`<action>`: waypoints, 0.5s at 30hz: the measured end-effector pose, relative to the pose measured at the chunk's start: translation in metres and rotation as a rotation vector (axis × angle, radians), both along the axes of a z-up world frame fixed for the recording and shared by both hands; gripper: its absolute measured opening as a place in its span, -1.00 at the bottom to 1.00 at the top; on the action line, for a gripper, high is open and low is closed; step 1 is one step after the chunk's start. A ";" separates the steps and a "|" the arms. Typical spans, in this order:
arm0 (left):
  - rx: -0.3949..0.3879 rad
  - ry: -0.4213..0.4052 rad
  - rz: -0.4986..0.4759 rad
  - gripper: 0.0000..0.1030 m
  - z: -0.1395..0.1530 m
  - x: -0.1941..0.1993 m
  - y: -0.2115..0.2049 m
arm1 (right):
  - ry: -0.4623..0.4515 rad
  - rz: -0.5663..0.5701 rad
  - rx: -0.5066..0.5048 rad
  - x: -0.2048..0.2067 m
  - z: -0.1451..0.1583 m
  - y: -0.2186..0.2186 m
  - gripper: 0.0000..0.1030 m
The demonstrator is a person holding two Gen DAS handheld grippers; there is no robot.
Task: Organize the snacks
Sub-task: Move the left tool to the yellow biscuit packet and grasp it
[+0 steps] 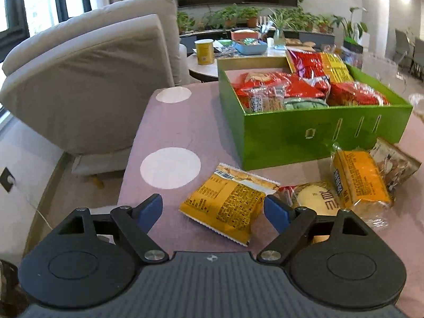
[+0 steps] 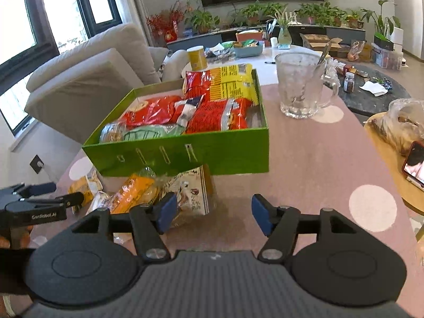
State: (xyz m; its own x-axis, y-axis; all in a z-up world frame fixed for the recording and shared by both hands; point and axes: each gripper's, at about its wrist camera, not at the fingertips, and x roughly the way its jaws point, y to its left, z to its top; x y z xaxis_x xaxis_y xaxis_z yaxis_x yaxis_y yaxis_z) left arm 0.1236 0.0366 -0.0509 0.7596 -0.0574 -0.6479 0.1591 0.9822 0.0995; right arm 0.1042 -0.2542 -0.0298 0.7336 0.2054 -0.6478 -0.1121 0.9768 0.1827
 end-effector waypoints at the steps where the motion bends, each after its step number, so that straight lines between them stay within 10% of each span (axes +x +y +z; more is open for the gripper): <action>1: 0.009 0.004 -0.010 0.59 -0.002 0.003 -0.002 | 0.004 0.000 -0.001 0.001 -0.001 0.000 0.19; 15: -0.054 0.044 -0.041 0.46 -0.014 0.025 -0.002 | 0.035 0.087 -0.052 0.014 -0.022 0.019 0.26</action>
